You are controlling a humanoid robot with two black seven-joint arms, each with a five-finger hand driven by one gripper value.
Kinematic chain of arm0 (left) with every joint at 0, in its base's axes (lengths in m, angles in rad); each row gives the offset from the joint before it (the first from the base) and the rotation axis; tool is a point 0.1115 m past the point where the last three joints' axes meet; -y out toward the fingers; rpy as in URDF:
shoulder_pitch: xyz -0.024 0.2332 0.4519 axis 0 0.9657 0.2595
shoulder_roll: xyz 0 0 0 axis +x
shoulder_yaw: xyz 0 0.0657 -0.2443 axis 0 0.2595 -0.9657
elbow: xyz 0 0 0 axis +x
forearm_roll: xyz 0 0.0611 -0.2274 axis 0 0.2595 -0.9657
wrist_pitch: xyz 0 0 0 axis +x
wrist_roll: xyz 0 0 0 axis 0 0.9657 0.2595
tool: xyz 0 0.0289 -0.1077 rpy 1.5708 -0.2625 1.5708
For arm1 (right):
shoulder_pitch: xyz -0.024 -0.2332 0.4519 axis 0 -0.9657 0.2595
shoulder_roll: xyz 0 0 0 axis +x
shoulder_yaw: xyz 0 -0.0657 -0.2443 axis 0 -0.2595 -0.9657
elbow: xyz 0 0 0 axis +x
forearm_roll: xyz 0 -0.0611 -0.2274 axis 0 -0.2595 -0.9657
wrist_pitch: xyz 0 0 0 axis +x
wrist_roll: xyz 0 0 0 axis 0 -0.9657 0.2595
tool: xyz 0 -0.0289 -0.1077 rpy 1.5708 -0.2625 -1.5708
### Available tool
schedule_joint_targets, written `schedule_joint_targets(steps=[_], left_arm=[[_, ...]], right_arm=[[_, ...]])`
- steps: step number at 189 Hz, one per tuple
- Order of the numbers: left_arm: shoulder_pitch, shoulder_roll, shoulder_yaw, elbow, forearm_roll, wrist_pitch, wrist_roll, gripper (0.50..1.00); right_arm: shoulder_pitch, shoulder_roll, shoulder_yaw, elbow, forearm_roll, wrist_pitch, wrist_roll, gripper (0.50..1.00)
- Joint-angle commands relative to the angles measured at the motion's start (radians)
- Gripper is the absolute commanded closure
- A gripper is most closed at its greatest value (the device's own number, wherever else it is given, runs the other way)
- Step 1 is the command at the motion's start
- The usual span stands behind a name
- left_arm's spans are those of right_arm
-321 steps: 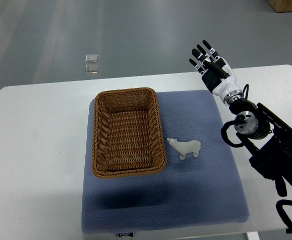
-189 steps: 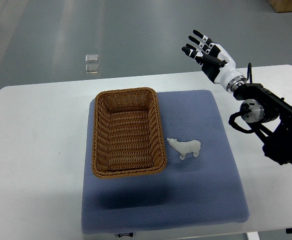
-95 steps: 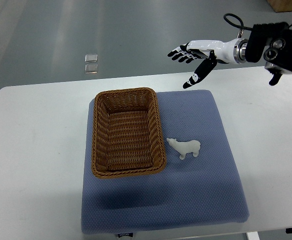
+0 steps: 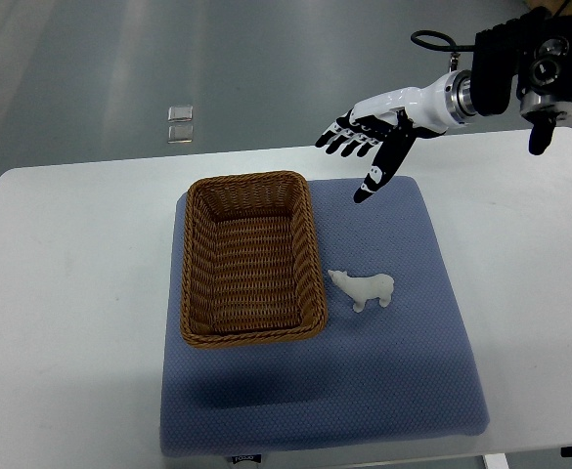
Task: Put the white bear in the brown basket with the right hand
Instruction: 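Swing the right hand over the mat toward the white bear figurine, then lower the right hand onto the white bear and close fingers around it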
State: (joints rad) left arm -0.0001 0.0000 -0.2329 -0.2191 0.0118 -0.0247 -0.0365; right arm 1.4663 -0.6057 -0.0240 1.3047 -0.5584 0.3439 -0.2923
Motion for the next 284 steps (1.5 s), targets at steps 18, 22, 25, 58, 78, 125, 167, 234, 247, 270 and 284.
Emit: schedule_joint_targets(steps=[18,22,25,58,78,125,167,234,247,270,284], left_arm=[[-0.001,0.000,0.000,0.001,-0.001,0.000,0.007,0.500],[-0.001,0.000,0.000,0.001,-0.001,0.000,0.007,0.500],[-0.001,0.000,0.000,0.001,-0.001,0.000,0.007,0.500],[-0.001,0.000,0.000,0.003,-0.001,0.000,0.009,0.500],[-0.001,0.000,0.000,0.003,-0.001,0.000,0.009,0.500],[-0.001,0.000,0.000,0.003,-0.001,0.000,0.009,0.500],[-0.001,0.000,0.001,0.001,-0.001,0.000,0.009,0.500],[-0.001,0.000,0.001,0.001,-0.001,0.002,0.009,0.500],[-0.001,0.000,0.001,0.001,-0.001,0.002,0.009,0.500],[-0.001,0.000,0.001,0.001,-0.001,0.002,0.009,0.500],[-0.001,0.000,0.001,0.001,-0.001,0.002,0.009,0.500]], right_arm=[[-0.103,-0.040,-0.005,0.085,-0.012,-0.121,0.007,0.579],[-0.113,-0.048,-0.005,0.097,-0.023,-0.128,0.007,0.579],[-0.124,-0.055,-0.005,0.108,-0.035,-0.135,0.007,0.579],[-0.192,-0.086,-0.004,0.156,-0.097,-0.187,0.010,0.583],[-0.225,-0.088,-0.004,0.162,-0.126,-0.215,0.012,0.583],[-0.330,-0.074,0.001,0.165,-0.212,-0.247,0.027,0.589],[-0.400,-0.074,0.004,0.165,-0.268,-0.283,0.050,0.599],[-0.446,-0.034,0.041,0.163,-0.273,-0.302,0.065,0.632],[-0.457,-0.032,0.042,0.162,-0.273,-0.307,0.075,0.630],[-0.466,-0.031,0.042,0.162,-0.275,-0.316,0.084,0.632],[-0.468,-0.031,0.042,0.162,-0.281,-0.318,0.084,0.642]])
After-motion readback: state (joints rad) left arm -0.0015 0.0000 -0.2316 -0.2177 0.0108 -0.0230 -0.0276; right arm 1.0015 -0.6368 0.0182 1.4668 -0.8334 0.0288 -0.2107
